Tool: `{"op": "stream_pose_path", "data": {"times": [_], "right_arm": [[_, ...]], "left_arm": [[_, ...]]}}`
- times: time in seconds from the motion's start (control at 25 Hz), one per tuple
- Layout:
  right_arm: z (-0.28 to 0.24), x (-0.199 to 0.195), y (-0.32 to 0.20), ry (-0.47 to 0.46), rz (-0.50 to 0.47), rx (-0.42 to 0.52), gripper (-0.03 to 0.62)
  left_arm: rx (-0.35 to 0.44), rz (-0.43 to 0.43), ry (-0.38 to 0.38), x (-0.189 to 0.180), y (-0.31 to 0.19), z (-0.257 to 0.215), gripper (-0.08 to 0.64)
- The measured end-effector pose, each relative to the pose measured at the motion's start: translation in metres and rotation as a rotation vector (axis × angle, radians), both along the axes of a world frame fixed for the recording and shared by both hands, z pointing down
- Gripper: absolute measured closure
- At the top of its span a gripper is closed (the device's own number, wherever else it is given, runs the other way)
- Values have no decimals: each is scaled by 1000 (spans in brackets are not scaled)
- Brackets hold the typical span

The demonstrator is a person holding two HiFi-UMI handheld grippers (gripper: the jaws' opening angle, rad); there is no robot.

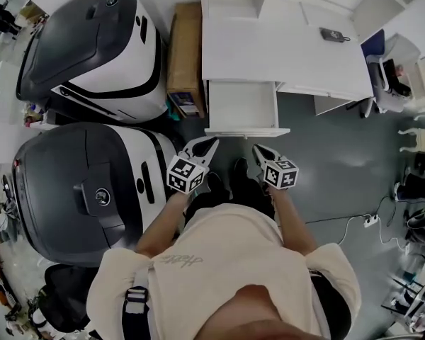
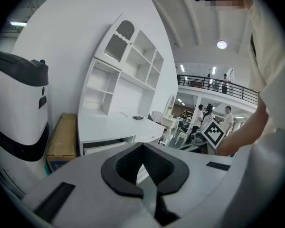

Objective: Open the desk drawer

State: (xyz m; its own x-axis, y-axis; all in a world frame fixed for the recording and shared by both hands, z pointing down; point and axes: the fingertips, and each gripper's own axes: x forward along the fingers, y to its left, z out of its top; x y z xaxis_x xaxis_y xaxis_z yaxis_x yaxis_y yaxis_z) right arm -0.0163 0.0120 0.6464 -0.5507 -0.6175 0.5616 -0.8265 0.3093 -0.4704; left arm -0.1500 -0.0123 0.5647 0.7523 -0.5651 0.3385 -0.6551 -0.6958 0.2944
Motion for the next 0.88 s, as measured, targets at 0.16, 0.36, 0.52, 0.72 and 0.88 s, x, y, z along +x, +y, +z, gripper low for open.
{"op": "stream_pose_path", "data": {"times": [0.16,0.36,0.52,0.72,0.88], "right_arm": [[-51,-5,2,-38,-26,107,598],[-105,-1,-3,-41,-62,230,600],[-148,3,-7,-57,-85,318,600],[-209,13,-12,-58,-112,418,600],[-245,21,-17,-47,-131,483,600]], "left_arm": [[35,11,20,7,-1,-21,560],[108,9,44,18,-1,-65,560],[159,-22,84,21,-2,-108,560],[234,-61,93,23,-9,-147,560],[293,-74,80,27,-12,-170,560]]}}
